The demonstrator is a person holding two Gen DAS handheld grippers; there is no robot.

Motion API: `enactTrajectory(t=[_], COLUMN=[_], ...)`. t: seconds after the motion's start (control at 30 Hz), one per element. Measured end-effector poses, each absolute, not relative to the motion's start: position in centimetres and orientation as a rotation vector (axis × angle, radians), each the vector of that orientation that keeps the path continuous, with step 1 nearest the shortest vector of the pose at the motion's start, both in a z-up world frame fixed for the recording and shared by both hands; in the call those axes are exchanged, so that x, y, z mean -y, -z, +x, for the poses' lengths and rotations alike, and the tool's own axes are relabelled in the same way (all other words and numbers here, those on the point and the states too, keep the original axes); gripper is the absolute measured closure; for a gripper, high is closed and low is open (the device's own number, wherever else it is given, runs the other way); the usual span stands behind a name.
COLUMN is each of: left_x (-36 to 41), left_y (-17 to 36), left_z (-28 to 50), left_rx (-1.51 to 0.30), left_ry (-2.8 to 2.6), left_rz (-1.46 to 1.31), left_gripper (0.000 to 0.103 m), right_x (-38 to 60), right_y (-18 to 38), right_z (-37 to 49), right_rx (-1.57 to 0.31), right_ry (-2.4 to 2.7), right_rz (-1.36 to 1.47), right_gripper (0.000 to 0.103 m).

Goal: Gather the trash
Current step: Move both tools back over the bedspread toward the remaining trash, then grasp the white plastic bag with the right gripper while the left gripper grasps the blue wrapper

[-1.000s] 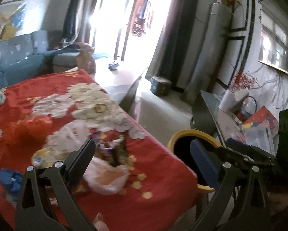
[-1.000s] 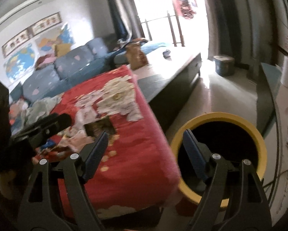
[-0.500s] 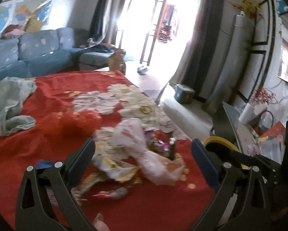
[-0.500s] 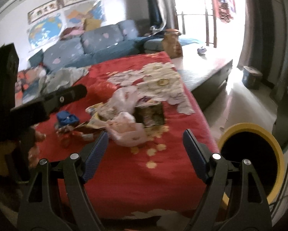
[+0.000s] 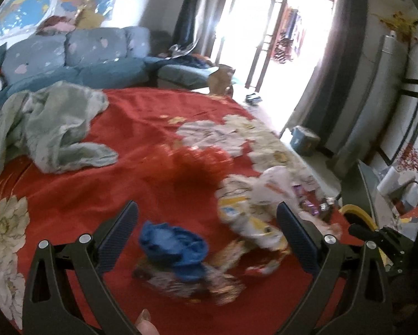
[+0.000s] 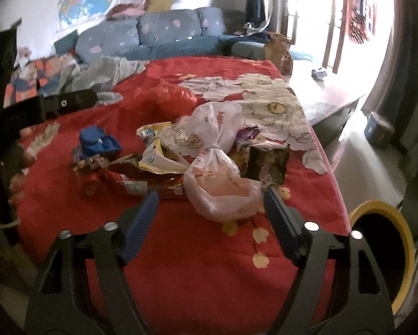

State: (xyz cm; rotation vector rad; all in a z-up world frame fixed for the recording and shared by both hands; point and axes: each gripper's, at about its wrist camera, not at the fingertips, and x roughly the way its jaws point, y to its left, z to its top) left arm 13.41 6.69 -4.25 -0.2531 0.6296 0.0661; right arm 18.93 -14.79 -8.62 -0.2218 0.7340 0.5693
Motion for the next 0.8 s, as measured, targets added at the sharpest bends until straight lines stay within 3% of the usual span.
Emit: enactTrajectory(t=[0.13, 0.2, 0.27, 0.43, 0.5, 0.57, 0.8], left_x=[-8.5, -9.3, -10.4, -11.6, -11.5, -11.4, -10.6], left_y=[5.5, 6.3, 7.2, 9.0, 9.4, 9.3, 5.5], left_z=[13.6, 13.8, 14.1, 14.5, 14.6, 14.5, 13.3], left_rx=[-0.663, -0.692, -0.727, -0.778, -0.789, -0.781, -0.654], left_ry=[-0.089, -0.090, -0.079, -0.054, -0.049, -0.044, -0.037], left_rz=[-0.284, -0.305, -0.354, -0.436, -0.442, -0.443, -0.411], left_gripper=[0.007, 0.008, 0.008, 0.043, 0.072, 0.085, 0.091], right_x=[13.5, 13.0, 12.8, 12.7, 12.9, 13.0, 13.6], right_y=[9.4, 9.8, 10.0, 9.3, 8.8, 8.2, 5.8], right_z=[19.3, 19.5, 19.8, 19.5, 19.3, 19.3, 18.5], right_rx=[-0.742, -0.745, -0.750, -0.715, -0.696, -0.684, -0.615], right_ry=[-0.566, -0.558, -0.561, -0.576, -0.587, -0.596, -0.628], right_rz=[-0.270, -0.297, -0.295, -0.273, -0.257, -0.242, -0.189], right_gripper=[0.061, 0.081, 0.089, 0.093, 0.096, 0.096, 0.099])
